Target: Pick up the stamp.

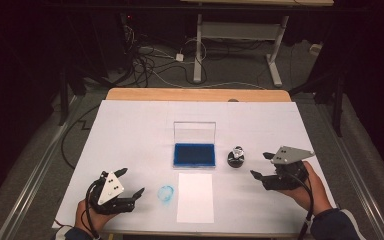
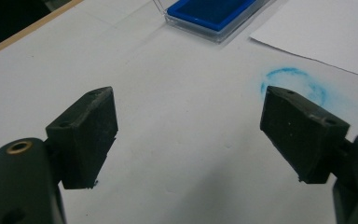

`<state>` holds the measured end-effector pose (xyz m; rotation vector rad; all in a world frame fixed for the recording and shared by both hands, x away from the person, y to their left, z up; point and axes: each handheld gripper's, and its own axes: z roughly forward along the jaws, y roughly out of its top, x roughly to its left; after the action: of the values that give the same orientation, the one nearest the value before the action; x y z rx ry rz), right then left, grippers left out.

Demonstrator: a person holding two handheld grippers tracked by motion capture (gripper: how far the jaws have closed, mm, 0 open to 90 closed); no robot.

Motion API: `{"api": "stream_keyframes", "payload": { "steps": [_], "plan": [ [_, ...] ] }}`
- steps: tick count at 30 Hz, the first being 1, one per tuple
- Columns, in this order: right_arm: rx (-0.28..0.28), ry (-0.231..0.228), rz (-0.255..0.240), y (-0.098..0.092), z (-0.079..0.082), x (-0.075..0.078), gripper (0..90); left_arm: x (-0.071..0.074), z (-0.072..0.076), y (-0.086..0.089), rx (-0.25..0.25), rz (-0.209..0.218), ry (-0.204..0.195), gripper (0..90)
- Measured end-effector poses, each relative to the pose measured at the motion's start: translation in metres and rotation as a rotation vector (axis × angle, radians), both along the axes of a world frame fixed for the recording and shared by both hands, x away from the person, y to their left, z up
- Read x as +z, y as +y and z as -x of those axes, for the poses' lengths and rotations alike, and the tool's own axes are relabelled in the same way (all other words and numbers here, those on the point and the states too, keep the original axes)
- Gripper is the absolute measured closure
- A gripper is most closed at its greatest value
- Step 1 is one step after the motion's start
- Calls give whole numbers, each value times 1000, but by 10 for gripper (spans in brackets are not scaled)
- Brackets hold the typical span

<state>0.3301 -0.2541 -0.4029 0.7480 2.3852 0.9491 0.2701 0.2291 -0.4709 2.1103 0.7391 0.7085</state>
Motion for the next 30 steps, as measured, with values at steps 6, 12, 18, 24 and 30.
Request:
{"api": "stream_keyframes", "payload": {
  "steps": [6, 12, 18, 24, 30],
  "plan": [
    [8, 49, 40, 15, -24, 6, 292, 0, -1, 0, 2, -1, 2, 179],
    [36, 99, 105, 30, -44, 6, 292, -1, -1, -1, -5, -10, 3, 179],
    [32, 143, 132, 42, -59, 6, 306, -2, 0, -1, -5, -9, 19, 179],
    [29, 199, 175, 54, -69, 4, 323, -3, 0, -2, -9, -22, 19, 179],
    [19, 253, 223, 64, -83, -1, 352, -3, 0, -2, -11, -37, 21, 179]
  ]
}}
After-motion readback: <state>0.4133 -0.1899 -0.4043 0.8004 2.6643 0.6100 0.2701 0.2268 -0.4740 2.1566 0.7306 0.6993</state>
